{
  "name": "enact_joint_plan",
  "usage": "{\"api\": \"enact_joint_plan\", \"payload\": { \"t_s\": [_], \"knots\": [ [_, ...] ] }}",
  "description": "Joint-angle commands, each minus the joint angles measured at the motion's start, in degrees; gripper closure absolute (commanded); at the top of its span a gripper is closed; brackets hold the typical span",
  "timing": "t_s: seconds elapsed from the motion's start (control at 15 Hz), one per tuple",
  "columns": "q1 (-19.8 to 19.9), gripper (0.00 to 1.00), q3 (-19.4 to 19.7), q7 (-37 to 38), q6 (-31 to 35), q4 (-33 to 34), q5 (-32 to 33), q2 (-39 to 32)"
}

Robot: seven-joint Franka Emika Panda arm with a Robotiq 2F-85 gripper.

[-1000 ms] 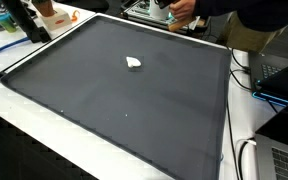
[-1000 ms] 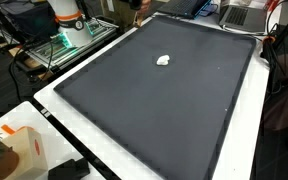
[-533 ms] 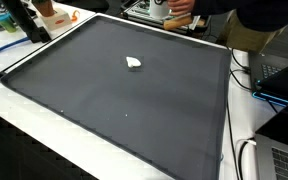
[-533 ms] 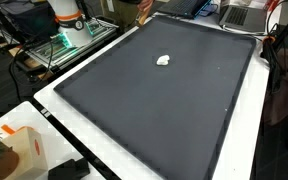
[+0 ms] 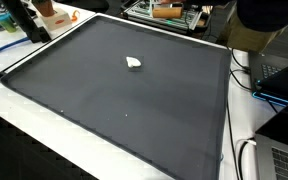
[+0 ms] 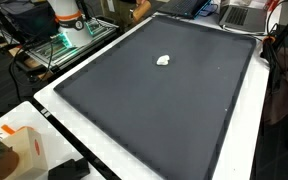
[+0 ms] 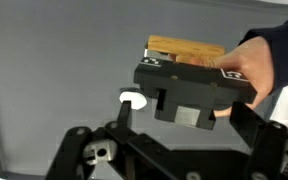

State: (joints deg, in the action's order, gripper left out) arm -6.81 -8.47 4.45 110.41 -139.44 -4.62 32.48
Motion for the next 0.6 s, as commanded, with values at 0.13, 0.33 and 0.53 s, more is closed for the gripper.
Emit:
{"api": "enact_joint_plan", "payload": {
  "t_s": [0.13, 0.33, 0.53],
  "knots": [
    [-0.94, 0.00, 0.67, -1.18, -1.71, 0.62, -0.87, -0.16],
    [-1.16, 0.00, 0.64, -1.15, -1.66, 0.81, -0.96, -0.09],
    [-1.28, 0.00, 0.73, -1.17, -1.66, 0.99, -1.27, -0.08]
  ]
}}
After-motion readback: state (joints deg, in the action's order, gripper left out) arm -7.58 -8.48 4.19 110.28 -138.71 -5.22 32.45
